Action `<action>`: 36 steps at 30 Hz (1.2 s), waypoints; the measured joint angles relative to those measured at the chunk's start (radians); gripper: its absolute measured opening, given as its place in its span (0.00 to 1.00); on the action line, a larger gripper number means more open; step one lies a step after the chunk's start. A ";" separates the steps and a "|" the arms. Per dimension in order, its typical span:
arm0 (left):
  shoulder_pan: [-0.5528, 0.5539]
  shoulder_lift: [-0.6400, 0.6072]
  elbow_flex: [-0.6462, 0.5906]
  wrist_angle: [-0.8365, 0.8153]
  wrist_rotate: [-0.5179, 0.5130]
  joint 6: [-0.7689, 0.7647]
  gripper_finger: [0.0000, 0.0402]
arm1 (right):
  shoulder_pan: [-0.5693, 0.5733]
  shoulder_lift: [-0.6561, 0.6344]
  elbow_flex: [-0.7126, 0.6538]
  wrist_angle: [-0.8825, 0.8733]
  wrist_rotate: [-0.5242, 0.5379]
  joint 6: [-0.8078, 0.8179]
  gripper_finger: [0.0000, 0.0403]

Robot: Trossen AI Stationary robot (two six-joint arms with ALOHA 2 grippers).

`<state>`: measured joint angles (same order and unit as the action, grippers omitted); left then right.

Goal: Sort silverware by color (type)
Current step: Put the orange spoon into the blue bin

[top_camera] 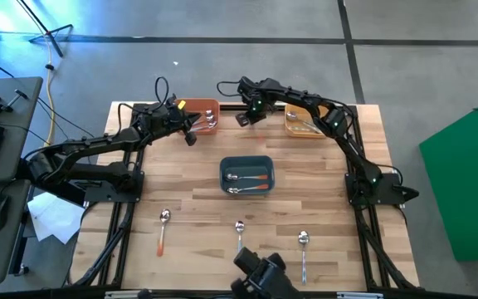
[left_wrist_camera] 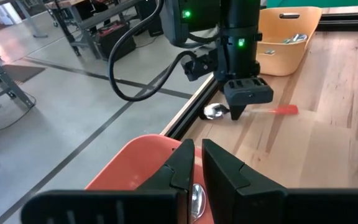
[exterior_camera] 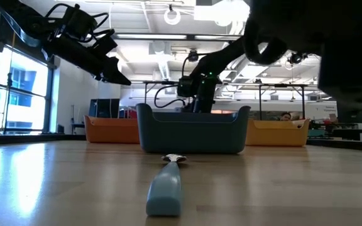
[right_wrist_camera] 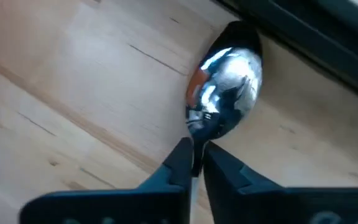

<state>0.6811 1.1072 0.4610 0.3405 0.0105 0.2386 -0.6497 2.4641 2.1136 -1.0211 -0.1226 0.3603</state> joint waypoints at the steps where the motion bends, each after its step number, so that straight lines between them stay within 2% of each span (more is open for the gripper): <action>1: 0.000 0.000 0.000 0.000 0.000 0.000 0.05 | 0.000 -0.001 0.000 -0.001 0.003 -0.026 0.03; 8: 0.000 0.000 0.000 0.000 0.000 -0.001 0.05 | 0.011 -0.041 0.046 -0.048 0.029 -0.162 0.01; 13: 0.000 0.000 0.000 0.000 -0.005 -0.001 0.05 | 0.062 -0.150 0.092 -0.112 0.071 -0.270 0.00; 17: 0.000 0.000 0.000 0.000 -0.020 -0.001 0.05 | 0.148 -0.263 0.048 -0.158 0.067 -0.350 0.00; 19: 0.000 0.000 0.000 0.000 -0.026 -0.001 0.05 | 0.200 -0.318 0.006 -0.159 0.050 -0.400 0.00; 23: 0.000 0.000 0.000 -0.001 -0.026 -0.001 0.05 | 0.295 -0.403 -0.146 -0.093 -0.113 -0.451 0.00; 26: 0.000 0.000 0.000 -0.005 -0.026 -0.001 0.05 | 0.351 -0.459 -0.298 0.033 -0.215 -0.472 0.00; 30: 0.000 0.000 0.000 -0.005 -0.026 -0.001 0.05 | 0.409 -0.473 -0.454 0.162 -0.234 -0.481 0.00; 36: 0.000 0.000 0.000 0.002 -0.026 -0.001 0.05 | 0.420 -0.475 -0.562 0.267 -0.234 -0.500 0.00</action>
<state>0.6815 1.1072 0.4610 0.3424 -0.0158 0.2375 -0.2293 1.9888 1.5518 -0.7536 -0.3563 -0.1398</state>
